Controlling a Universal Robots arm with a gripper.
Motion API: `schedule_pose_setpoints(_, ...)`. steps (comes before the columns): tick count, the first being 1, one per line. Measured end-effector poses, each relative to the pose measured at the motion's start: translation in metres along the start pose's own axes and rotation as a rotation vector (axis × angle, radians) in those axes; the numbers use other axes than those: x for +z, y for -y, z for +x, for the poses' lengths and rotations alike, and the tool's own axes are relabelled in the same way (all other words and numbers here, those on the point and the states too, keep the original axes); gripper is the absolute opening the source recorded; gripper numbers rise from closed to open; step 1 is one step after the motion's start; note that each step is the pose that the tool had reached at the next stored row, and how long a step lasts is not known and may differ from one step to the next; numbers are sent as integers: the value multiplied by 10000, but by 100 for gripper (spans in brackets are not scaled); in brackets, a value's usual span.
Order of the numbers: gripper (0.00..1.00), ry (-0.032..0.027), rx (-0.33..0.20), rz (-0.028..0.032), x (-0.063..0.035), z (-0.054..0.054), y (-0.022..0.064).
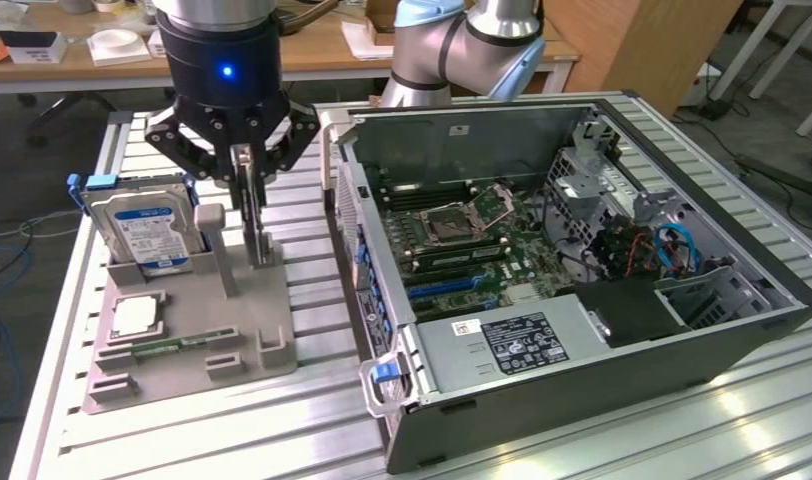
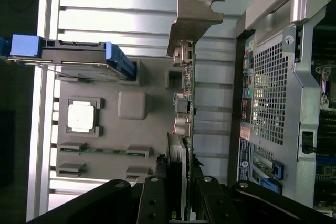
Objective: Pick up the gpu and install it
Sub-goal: 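Pick up the gpu and move the gpu toward the slot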
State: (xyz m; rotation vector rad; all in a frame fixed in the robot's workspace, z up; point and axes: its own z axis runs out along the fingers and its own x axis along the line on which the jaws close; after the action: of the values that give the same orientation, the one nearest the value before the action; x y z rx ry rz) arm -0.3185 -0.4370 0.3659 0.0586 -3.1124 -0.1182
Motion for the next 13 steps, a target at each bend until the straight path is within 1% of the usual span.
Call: schedule_pose_setpoints(13,27,2,0,-1,-87,2,-7)
